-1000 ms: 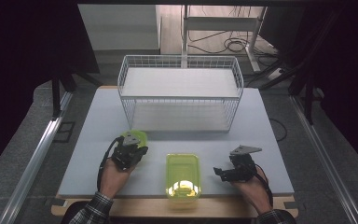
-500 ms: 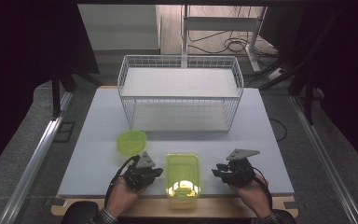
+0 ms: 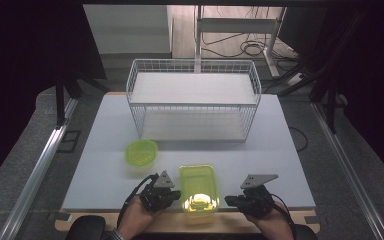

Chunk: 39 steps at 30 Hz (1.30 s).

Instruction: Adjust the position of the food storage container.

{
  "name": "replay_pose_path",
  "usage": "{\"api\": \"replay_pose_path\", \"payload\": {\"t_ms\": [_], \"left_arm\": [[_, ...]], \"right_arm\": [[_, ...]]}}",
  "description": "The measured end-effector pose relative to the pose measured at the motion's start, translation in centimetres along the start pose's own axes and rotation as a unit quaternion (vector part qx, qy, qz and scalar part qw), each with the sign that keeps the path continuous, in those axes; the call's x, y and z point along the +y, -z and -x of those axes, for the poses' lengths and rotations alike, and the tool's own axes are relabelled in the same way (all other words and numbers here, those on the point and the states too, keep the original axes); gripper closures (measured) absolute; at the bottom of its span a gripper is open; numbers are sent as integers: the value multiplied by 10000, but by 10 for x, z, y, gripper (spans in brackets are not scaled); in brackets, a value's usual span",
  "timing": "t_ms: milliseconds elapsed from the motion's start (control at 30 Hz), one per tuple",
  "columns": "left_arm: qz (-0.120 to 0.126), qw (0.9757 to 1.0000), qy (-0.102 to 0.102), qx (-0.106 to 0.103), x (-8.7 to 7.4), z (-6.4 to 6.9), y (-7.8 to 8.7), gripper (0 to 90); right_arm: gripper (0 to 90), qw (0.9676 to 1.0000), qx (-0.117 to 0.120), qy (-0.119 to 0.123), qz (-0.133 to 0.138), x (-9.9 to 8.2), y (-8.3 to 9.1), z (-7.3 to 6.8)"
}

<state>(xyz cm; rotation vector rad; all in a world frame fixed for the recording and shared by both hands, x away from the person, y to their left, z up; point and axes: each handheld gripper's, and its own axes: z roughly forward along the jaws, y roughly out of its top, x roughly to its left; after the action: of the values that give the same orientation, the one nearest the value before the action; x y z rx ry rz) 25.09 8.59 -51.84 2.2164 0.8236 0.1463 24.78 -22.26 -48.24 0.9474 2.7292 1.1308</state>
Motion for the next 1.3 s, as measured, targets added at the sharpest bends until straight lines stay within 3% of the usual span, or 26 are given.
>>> {"api": "replay_pose_path", "payload": {"t_ms": [267,333,433,467,567,700,1033,1300], "left_arm": [[-67,9998,-137,-109,10,7,-11,897],[-74,9999,-126,-13,10,0,-8,897],[-35,9999,-29,116,11,-8,-4,897],[6,9996,69,268,13,-20,-1,897],[56,9993,142,330,15,-32,0,897],[102,9983,200,536,24,-46,-5,897],[39,9960,280,850,29,-58,-13,885],[22,9972,185,721,31,-52,-18,885]], "right_arm": [[874,9993,271,11,-259,-16,-2,-16],[868,9986,409,21,-344,-18,-11,-19],[867,9986,382,25,-353,-18,-16,-19],[867,9989,341,-20,-312,-16,-17,-17],[865,9992,268,-53,-295,-13,-18,-14],[861,9993,106,-281,-204,-9,-21,-3],[860,9986,-165,-494,-58,4,-22,21],[859,9972,-441,-607,-45,12,-23,41]]}}
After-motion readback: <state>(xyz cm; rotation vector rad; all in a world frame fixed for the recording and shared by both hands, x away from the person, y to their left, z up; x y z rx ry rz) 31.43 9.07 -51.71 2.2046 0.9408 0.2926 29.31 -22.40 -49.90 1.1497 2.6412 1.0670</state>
